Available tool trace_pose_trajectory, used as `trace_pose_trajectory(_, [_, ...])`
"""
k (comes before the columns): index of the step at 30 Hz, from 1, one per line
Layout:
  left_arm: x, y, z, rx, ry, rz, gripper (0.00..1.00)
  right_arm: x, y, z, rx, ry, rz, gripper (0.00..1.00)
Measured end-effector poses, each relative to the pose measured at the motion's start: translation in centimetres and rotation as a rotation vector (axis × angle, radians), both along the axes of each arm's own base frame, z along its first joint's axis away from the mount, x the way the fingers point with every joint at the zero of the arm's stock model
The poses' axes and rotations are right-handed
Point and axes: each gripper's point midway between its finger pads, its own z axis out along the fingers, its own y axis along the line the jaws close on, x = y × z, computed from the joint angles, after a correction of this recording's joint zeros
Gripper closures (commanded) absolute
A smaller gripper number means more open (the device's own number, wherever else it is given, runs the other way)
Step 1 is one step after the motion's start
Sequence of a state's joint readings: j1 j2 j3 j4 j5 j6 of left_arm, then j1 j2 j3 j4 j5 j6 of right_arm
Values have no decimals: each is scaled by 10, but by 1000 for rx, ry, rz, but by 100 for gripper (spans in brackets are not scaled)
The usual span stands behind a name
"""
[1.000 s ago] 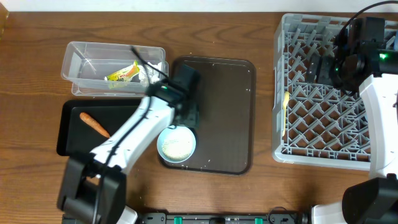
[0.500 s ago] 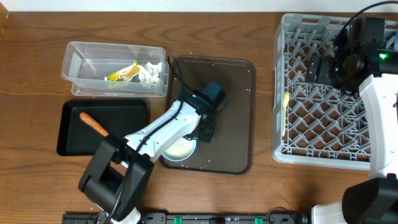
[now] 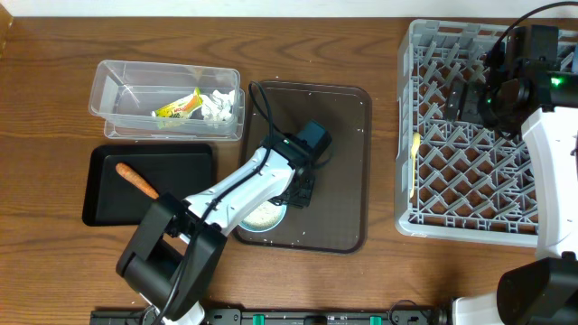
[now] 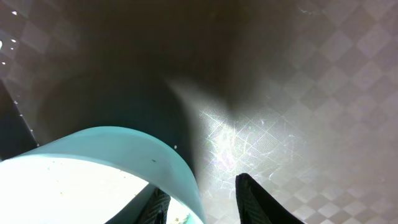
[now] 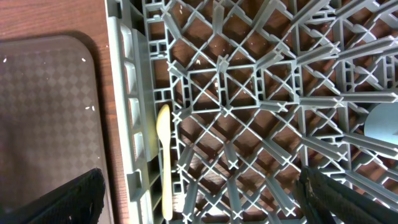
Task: Sort waste into correct bins and load items into the dishwasher rack
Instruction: 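Reach left gripper to white bowl rim on brown tray and grasp, then carry bowl with left gripper over black tray and tip out rice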
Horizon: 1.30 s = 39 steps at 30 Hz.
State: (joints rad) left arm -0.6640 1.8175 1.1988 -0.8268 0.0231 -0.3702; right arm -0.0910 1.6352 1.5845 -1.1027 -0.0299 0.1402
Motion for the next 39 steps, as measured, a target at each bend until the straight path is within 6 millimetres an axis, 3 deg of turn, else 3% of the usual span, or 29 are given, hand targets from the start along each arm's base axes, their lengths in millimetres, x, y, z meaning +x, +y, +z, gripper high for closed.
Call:
trace_pose_trajectory(7, [-6, 5, -18, 34, 44, 8, 73, 0, 0, 0, 0, 0, 0, 4])
trace_pose_trajectory(15, [-3, 2, -18, 24, 32, 27, 93, -1, 0, 0, 0, 3, 0, 4])
trace_pose_trajectory(24, [-2, 9, -17, 66, 18, 22, 94, -1, 0, 0, 0, 5, 0, 4])
trace_pose_trajectory(33, [17, 11, 16, 69, -53, 7, 94, -2, 0, -1, 1, 7, 0, 5])
trace_pose_trajectory(39, [34, 41, 51, 12, -112, 115, 94, -2, 0, -1, 1, 7, 0, 6])
